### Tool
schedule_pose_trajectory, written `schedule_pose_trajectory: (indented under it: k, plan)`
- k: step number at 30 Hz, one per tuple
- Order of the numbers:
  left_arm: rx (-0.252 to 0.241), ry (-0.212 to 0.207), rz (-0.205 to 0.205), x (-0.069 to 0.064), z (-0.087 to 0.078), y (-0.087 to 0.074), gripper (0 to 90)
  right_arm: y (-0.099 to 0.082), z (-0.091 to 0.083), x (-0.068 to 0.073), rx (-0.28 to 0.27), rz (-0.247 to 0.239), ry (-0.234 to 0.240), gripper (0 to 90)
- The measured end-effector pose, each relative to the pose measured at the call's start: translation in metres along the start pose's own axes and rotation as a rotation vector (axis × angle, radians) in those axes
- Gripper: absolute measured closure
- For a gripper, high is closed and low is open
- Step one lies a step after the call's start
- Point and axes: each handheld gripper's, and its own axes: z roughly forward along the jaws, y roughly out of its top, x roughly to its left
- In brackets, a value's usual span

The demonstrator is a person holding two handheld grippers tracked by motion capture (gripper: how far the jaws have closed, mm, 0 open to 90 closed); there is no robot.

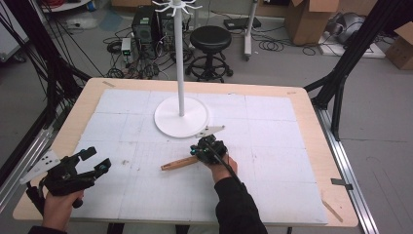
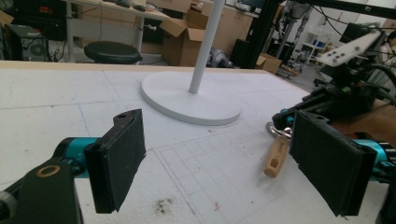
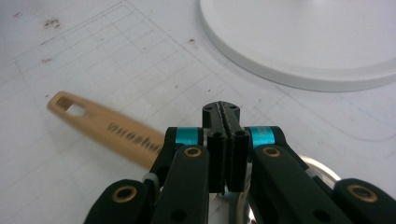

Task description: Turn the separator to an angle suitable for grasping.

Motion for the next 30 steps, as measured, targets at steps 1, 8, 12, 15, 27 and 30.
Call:
schedule_pose_trajectory:
  k: [1, 8, 12, 15, 27, 30]
  plan:
    - [0.001, 0.000, -0.001, 0.000, 0.000, 0.000, 18.9, 0.003, 0.004, -0.002, 0.019, 0.000, 0.011, 88.8]
    - [0.001, -0.001, -0.008, 0.001, 0.000, 0.000, 18.9, 0.000, 0.012, -0.011, 0.134, 0.013, 0.013, 88.9]
    - [-0.001, 0.000, -0.010, 0.001, 0.000, 0.000, 18.9, -0.003, 0.006, -0.013, 0.136, 0.018, 0.010, 89.0]
    - [0.001, 0.003, -0.010, 0.001, 0.000, 0.000, 19.0, -0.009, -0.002, -0.015, 0.136, 0.012, 0.017, 89.0]
    - [0.008, 0.000, -0.009, 0.000, 0.001, -0.001, 19.2, -0.015, 0.001, -0.019, 0.117, 0.052, 0.001, 89.0]
    - [0.008, 0.003, -0.008, 0.001, 0.000, -0.001, 19.2, -0.017, -0.002, -0.019, 0.119, 0.049, -0.002, 89.0]
